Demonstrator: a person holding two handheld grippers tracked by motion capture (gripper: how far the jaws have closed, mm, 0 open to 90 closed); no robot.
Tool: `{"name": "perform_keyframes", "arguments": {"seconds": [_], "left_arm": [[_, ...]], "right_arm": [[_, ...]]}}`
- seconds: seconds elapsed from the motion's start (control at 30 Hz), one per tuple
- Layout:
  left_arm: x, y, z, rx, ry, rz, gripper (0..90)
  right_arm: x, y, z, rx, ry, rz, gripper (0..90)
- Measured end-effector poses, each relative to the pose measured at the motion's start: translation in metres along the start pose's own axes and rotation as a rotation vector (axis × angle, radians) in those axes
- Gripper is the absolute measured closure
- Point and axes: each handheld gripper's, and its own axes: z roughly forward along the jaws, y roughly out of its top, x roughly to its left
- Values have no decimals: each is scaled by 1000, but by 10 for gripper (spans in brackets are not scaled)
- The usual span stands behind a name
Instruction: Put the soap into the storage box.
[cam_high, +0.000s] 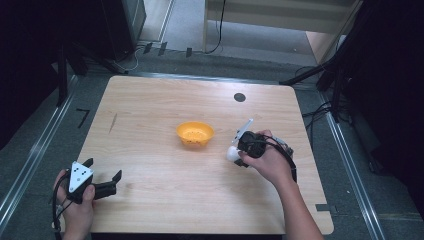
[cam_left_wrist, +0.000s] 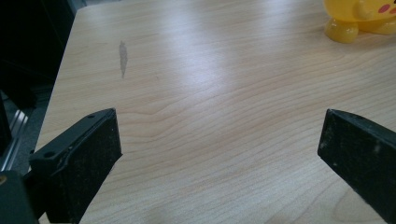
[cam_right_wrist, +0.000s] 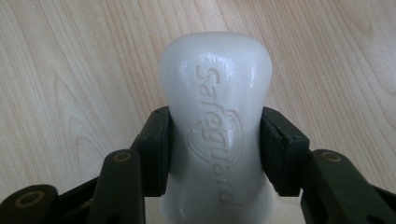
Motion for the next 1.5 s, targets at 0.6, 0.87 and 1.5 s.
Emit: {"name": "perform_keyframes", "arguments": {"seconds": [0.6,0.87,1.5], "left_arm": [[0,0,0,-3,-4,-3,0],[0,0,0,-2,-3,0,0],[0,0,0,-2,-4,0,0]], "right_arm": [[-6,17,-2,0,1,-18,509],[-8,27,-4,-14,6,-32,509],[-10,48,1,-22,9,-59,509]]}}
